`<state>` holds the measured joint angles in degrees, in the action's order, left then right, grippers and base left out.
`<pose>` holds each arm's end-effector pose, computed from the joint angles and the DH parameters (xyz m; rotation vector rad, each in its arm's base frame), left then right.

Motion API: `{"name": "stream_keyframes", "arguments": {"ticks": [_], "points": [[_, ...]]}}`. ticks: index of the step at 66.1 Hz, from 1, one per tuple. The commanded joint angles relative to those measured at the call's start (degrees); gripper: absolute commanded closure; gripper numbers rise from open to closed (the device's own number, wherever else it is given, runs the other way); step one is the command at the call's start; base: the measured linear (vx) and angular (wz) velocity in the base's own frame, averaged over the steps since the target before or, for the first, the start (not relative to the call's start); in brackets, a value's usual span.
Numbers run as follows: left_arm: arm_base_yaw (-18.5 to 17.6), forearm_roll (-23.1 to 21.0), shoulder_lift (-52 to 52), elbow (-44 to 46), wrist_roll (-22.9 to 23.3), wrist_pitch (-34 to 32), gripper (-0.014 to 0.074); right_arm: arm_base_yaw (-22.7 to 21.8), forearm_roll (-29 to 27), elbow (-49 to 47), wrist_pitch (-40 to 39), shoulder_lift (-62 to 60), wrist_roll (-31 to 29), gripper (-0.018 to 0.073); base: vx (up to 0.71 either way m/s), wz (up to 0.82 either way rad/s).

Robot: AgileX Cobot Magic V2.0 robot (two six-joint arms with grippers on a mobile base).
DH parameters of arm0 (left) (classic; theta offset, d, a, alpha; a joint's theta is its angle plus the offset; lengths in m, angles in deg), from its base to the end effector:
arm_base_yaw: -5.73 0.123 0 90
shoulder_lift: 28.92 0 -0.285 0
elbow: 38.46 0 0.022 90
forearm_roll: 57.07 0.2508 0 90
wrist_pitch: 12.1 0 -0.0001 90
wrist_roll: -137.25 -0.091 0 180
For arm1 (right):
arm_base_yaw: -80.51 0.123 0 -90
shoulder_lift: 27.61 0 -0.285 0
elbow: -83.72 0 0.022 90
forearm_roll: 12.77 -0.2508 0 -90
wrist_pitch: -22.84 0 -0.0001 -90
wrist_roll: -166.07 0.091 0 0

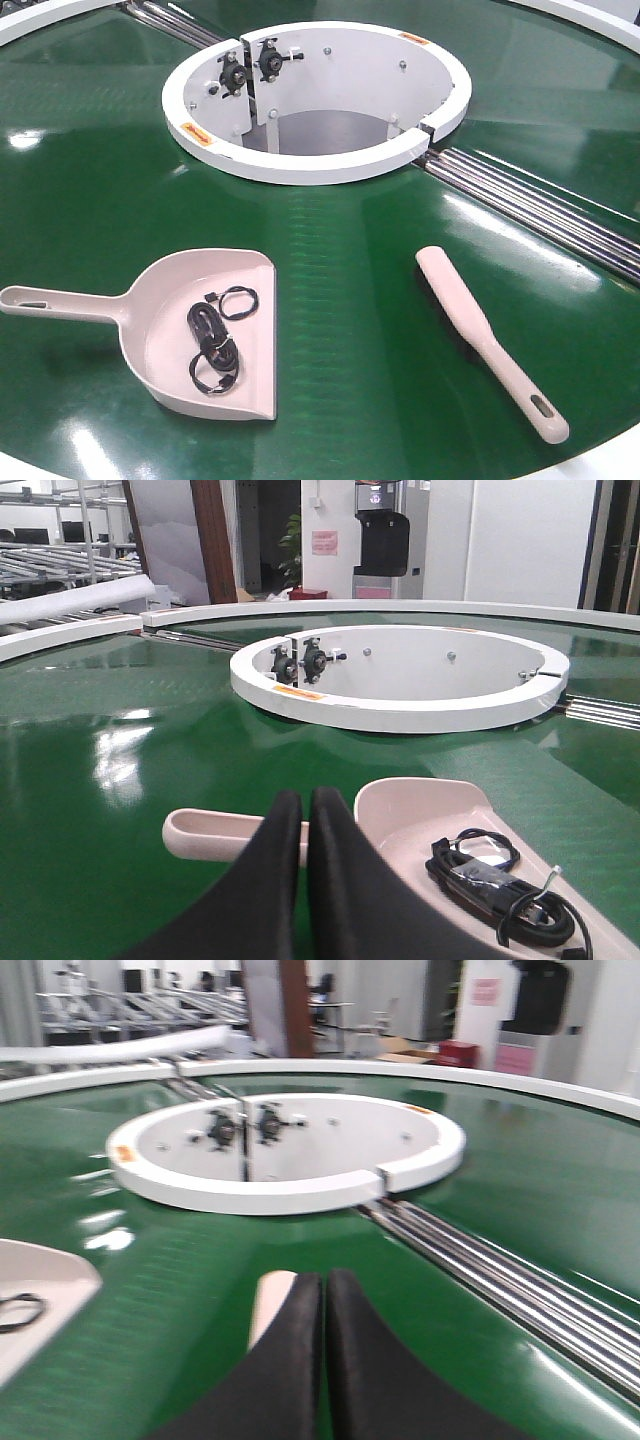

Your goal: Clean and inspect green conveyor with broom and dustpan

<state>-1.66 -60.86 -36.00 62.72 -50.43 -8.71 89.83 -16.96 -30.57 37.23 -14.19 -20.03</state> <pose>0.0562 -0.0077 0.1990 0.1563 1.5506 -0.0511 0.0547 0.0107 0.2524 -0.1755 1.6233 0.1123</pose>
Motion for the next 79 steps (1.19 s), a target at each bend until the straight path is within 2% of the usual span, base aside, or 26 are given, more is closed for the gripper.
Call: {"name": "stream_keyframes", "arguments": {"ticks": [1, 7, 11, 17, 23, 31, 79], "points": [[-0.03, -0.08, 0.84, -0.52, 0.53, -4.48, 0.0604, -4.23, 4.19, 1.89, -7.43, 0.64, 2.33, 0.0568, 0.0, 0.0], [-0.03, -0.08, 0.84, -0.52, 0.53, -4.48, 0.0603, -8.66, 5.59, 5.86, -9.37, 0.64, 3.87, 0.0568, 0.0, 0.0], [-0.03, -0.08, 0.84, -0.52, 0.53, -4.48, 0.0603, -9.96, 6.55, 7.51, -10.2, 0.64, 5.13, 0.0568, 0.0, 0.0], [-0.03, -0.08, 0.84, -0.52, 0.53, -4.48, 0.0603, -9.61, 9.02, 9.99, -12.85, 0.44, 7.55, 0.0568, 0.0, 0.0], [-0.03, -0.08, 0.84, -0.52, 0.53, -4.48, 0.0603, -9.59, 9.24, 11.6, -13.72, -1.98, 9.31, 0.0568, 0.0, 0.0], [-0.03, -0.08, 0.84, -0.52, 0.53, -4.48, 0.0603, -9.66, 9.15, 13.31, -12.23, -7.26, 9.39, 0.0568, 0.0, 0.0], [-0.03, -0.08, 0.79, -0.52, 0.53, -4.36, 0.0603, -9.71, 8.27, 13.26, -11.78, -6.94, 9.44, 0.0568, 0.0, 0.0]]}}
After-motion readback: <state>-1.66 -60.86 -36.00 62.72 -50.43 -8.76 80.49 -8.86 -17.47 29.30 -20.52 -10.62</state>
